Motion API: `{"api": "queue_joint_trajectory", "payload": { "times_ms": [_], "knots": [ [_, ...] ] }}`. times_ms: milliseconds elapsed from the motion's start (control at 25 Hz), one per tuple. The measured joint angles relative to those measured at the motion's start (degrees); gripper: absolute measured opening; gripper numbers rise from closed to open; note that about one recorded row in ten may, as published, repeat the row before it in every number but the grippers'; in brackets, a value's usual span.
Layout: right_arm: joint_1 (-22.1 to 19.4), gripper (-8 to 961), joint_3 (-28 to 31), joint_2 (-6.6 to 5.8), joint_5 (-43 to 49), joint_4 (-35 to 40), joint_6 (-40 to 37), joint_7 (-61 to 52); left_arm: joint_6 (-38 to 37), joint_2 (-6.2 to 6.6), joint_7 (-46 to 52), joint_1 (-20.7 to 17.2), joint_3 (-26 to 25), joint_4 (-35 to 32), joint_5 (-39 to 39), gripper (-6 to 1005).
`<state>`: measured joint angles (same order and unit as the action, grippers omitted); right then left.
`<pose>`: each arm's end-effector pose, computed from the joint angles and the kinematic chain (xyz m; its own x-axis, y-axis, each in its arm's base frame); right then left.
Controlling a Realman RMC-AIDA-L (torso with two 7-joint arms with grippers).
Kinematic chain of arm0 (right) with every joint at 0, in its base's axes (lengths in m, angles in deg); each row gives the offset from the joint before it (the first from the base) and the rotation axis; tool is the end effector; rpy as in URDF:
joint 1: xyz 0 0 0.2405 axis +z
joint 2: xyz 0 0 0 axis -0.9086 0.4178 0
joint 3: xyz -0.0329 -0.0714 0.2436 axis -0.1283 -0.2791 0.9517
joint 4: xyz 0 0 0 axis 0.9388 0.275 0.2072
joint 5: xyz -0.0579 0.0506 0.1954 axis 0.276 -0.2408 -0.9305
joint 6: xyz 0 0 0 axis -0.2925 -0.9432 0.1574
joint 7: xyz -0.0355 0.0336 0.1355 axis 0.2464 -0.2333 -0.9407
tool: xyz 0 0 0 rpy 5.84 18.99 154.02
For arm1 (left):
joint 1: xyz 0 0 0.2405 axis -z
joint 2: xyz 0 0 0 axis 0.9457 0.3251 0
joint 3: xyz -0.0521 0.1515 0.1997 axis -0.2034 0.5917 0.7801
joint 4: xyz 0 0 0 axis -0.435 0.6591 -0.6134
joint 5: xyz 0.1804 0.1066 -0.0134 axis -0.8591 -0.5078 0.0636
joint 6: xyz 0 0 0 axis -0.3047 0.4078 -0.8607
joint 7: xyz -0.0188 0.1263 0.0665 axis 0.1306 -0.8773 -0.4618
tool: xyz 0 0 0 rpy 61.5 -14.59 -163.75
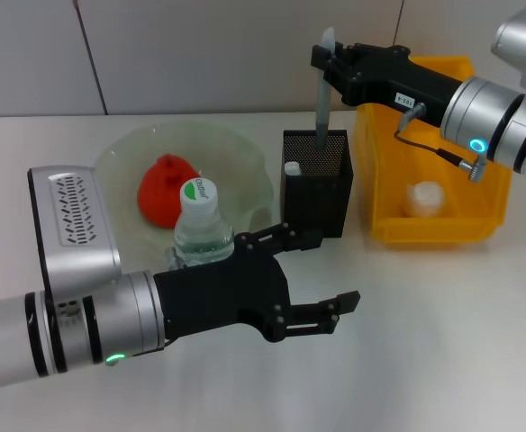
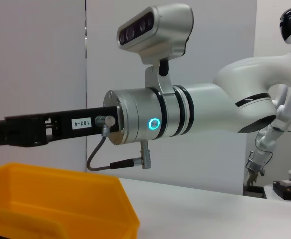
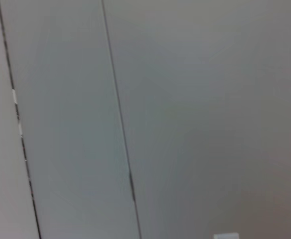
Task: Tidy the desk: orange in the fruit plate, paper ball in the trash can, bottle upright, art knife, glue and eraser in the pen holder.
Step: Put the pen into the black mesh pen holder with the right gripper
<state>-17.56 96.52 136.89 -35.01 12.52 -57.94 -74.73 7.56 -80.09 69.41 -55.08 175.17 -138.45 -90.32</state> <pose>0.1855 0.4425 -0.0159 0.6776 -0.1393 -0.7221 -0.5780 -0.7080 -0.4058 -0.1903 0.2930 -0.0738 0.8084 0.0709 0.5843 0.2324 -0.9505 -0.2062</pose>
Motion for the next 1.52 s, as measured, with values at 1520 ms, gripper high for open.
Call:
{"api": "queue_joint_trajectory", "payload": {
  "times_ms": [1520],
  "knots": [
    [0.3, 315, -3.0, 0.27, -1.1, 0.4, 0.1, -0.2, -0.2, 0.17, 0.1, -0.1, -0.9, 0.7, 0.3, 844]
  ]
}}
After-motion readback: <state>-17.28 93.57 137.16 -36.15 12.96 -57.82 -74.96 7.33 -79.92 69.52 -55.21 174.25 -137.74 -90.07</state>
